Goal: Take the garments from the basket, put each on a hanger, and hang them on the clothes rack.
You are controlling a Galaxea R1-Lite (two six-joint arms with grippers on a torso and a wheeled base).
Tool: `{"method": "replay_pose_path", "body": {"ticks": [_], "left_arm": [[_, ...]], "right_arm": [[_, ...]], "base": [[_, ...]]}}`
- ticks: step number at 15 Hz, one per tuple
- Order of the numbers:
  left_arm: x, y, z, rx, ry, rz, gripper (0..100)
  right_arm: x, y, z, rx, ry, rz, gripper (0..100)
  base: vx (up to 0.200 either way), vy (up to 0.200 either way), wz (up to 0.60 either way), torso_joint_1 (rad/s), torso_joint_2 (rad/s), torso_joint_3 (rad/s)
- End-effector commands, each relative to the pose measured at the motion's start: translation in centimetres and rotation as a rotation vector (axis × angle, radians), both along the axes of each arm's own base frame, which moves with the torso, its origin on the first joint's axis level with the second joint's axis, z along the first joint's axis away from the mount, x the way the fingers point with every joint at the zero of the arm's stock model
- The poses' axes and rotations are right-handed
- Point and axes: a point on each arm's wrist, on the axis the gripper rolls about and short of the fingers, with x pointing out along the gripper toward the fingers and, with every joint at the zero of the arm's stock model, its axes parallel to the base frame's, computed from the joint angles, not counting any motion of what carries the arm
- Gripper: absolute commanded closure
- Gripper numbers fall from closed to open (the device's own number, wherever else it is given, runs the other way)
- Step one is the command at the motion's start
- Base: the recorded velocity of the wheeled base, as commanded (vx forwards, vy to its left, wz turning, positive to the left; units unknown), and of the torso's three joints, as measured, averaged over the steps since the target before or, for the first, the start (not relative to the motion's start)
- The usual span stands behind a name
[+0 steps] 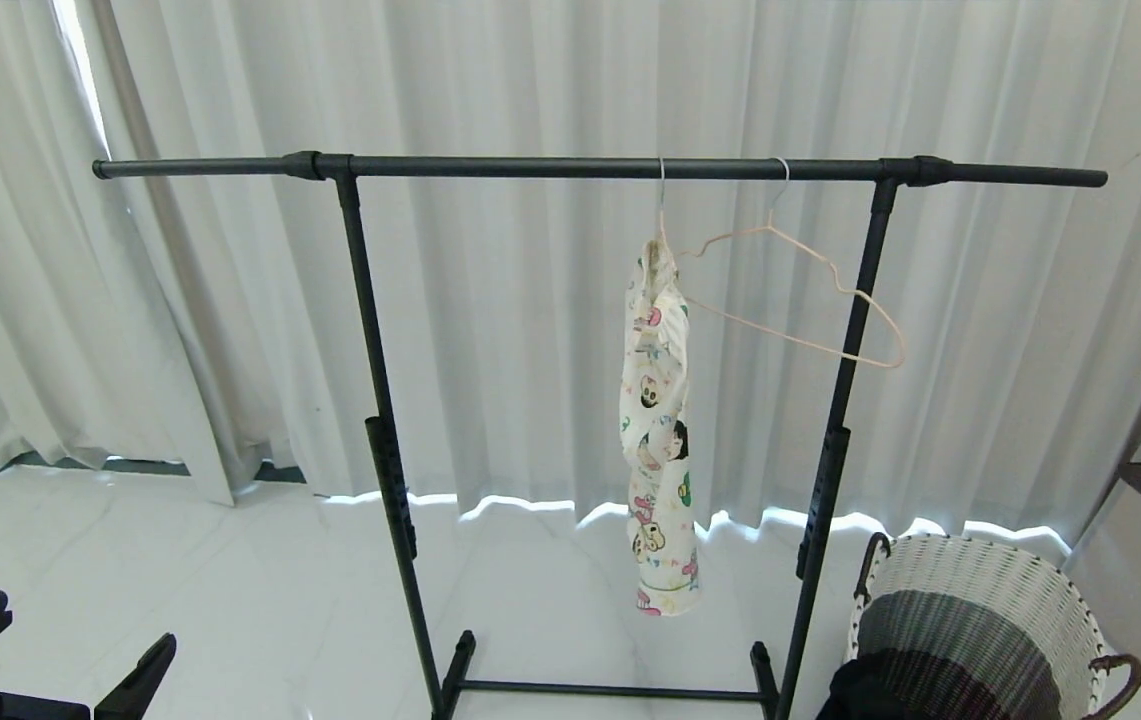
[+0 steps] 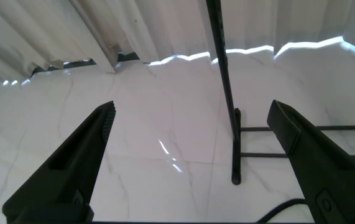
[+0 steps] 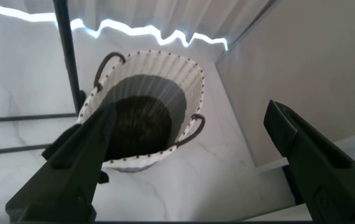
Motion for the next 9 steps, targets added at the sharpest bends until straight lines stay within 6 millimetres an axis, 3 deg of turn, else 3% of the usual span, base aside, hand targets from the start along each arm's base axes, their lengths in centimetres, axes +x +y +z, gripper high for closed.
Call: {"method": "replay_pose_path", "body": {"ticks": [1, 9], "left_arm": [[-0.51, -0.07, 0.06, 0.006, -0.026, -0.002, 0], [-0.94, -0.11, 0.31, 0.011, -0.06, -0.001, 0]], "right_arm": [[-0.47, -0.06, -0.33, -0.007, 0.007, 0.0, 0], [-1.05, -0.14, -0.95, -0.011, 0.02, -0.004, 0]], "base": [[0.0, 0.0, 0.0, -0.188, 0.47, 0.29], [0.0, 0.0, 0.0, -0.163, 0.46, 0.302]]}}
